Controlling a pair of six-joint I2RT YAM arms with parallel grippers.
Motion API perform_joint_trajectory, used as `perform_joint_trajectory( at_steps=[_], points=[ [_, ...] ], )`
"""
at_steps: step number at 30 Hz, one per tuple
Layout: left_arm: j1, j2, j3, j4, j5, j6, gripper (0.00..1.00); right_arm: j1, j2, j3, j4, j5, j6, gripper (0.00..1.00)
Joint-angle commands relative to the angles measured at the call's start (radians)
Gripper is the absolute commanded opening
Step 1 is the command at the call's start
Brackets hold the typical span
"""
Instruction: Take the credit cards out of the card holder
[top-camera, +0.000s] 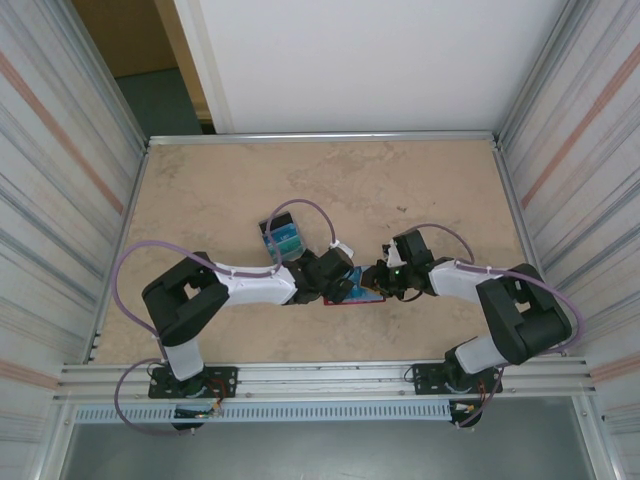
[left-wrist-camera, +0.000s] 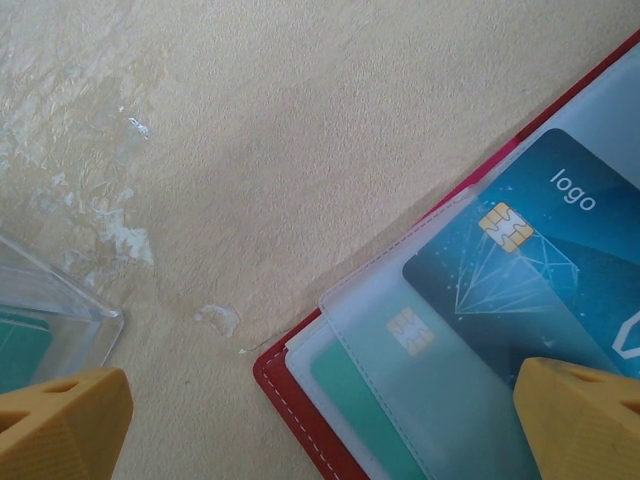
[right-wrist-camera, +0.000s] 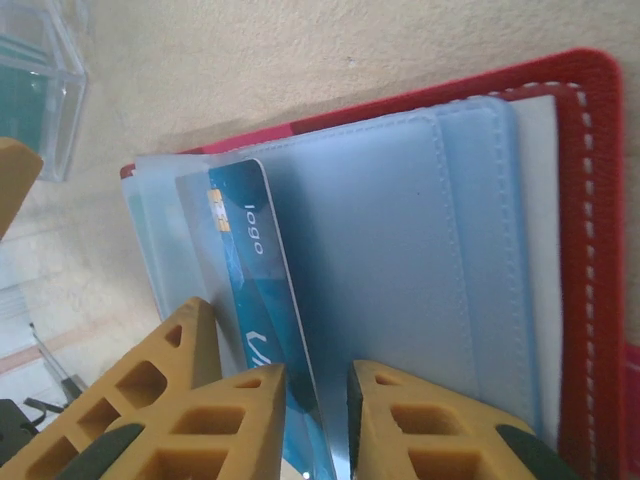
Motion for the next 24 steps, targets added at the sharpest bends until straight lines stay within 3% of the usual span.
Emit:
perform_joint_trajectory(
  at_steps=[1, 10, 15, 24],
  points=[
    [0.006, 0.029, -0.005, -0.041, 0.009, -0.006, 0.99, -0.010, 0.034, -0.010, 0.032, -0.020, 0.023, 0.24],
    [0.006, 0.024, -0.009, -0.039, 0.022, -0.018, 0.99, -0.010, 0.061, -0.004, 0.090, -0.076, 0.039, 0.13],
    [0.007, 0.011, -0.012, -0.044, 0.014, -0.016, 0.99, -0.011, 0.041, 0.001, 0.035, -0.042, 0.016, 0.00],
    [0.007, -0.026, -0.030, -0.054, 0.002, -0.015, 0.99, -0.035, -0.074, 0.017, -0.141, 0.079, -0.053, 0.00]
  ],
)
